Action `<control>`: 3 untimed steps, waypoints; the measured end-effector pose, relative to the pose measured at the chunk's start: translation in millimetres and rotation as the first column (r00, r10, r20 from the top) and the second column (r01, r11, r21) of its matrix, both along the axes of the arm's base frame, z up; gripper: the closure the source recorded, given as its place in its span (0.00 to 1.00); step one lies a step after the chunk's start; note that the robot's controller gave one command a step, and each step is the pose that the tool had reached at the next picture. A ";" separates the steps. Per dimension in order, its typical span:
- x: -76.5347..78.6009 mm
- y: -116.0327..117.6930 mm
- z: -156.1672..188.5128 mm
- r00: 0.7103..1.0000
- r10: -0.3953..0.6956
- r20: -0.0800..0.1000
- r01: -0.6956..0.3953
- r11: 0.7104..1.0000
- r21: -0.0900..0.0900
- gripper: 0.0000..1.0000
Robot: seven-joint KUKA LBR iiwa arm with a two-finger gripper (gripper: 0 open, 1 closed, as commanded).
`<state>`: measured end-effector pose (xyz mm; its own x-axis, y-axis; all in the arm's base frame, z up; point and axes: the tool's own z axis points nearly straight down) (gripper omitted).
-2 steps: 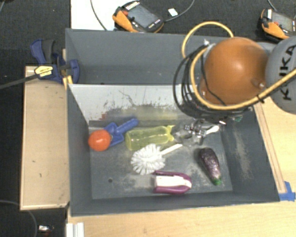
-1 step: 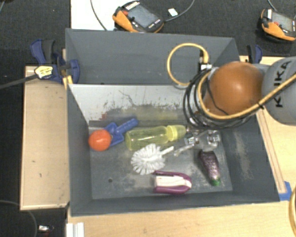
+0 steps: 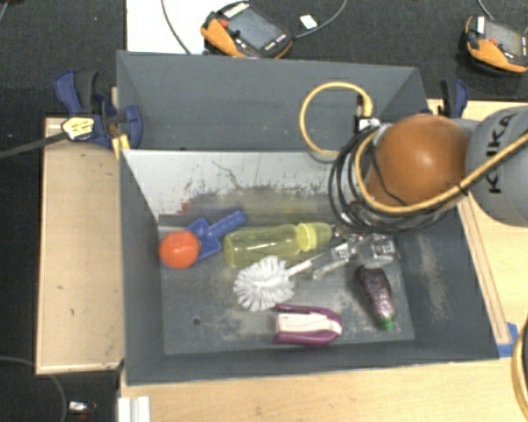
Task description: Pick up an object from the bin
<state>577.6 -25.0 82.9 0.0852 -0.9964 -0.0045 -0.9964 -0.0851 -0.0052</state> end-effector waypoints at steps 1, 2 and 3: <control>9.1 19.6 -12.2 0.989 0.150 0.000 -0.150 0.989 -0.001 0.00; -12.3 34.4 -12.6 0.904 0.428 0.002 -0.428 0.904 0.000 1.00; -12.3 34.3 -12.6 0.904 0.427 0.001 -0.427 0.904 0.000 1.00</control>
Offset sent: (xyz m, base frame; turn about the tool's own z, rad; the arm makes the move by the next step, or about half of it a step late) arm -0.0122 0.0333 -0.0129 -0.4466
